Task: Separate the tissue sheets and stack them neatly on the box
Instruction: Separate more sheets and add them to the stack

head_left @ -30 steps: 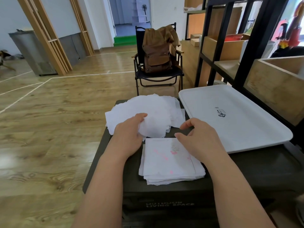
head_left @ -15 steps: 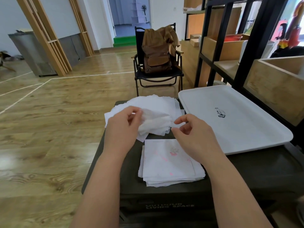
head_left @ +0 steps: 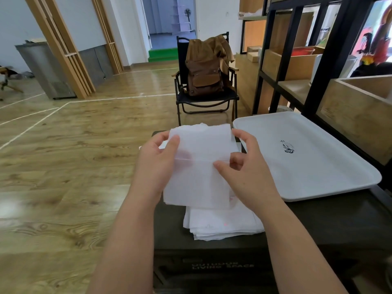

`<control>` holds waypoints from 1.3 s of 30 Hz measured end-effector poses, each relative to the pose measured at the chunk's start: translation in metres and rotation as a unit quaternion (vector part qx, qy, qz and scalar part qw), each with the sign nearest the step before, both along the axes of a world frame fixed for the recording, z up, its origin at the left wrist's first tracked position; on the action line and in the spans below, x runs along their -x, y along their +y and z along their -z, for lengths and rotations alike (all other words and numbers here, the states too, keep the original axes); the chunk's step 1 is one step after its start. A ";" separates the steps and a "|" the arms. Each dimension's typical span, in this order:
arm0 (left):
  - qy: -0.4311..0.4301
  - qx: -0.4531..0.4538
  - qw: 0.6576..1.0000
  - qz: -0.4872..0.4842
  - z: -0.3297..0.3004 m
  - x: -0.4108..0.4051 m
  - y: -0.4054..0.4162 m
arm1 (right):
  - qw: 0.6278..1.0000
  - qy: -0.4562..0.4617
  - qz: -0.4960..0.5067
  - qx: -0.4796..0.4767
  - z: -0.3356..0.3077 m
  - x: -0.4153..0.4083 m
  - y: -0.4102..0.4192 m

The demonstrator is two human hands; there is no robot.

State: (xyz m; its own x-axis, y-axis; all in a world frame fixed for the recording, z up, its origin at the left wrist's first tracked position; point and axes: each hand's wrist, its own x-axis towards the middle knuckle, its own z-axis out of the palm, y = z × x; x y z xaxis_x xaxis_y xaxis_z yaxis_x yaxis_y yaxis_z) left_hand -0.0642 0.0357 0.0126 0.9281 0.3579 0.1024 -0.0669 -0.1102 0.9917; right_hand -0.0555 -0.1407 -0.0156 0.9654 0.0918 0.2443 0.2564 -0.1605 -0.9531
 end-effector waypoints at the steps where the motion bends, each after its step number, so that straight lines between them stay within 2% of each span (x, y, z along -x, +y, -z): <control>1: -0.002 -0.021 1.000 -0.003 0.001 0.000 0.003 | 1.000 -0.008 0.020 0.003 0.000 0.000 -0.001; 3: -0.010 -0.080 0.997 0.018 0.002 0.001 0.011 | 0.999 -0.020 0.043 0.017 0.000 -0.002 -0.003; 6: -0.019 -0.157 0.982 0.099 0.000 0.005 0.018 | 0.998 -0.038 0.042 0.041 0.000 -0.003 -0.006; 10: -0.029 -0.231 0.966 0.111 -0.002 0.006 0.016 | 0.996 -0.064 0.042 0.040 0.001 -0.003 -0.008; 20: -0.045 -0.204 0.970 0.124 -0.002 0.005 0.015 | 0.996 -0.038 0.042 0.073 -0.003 0.000 -0.011; 33: -0.057 -0.280 0.955 0.079 -0.003 0.006 0.012 | 0.985 -0.089 0.084 0.125 -0.005 -0.001 -0.014; 37: -0.047 -0.313 0.943 0.104 -0.005 0.008 0.008 | 0.978 -0.100 0.098 0.154 -0.006 -0.004 -0.014; 39: -0.055 -0.316 0.940 0.116 -0.005 0.008 0.006 | 0.983 -0.100 0.075 0.138 -0.007 -0.004 -0.016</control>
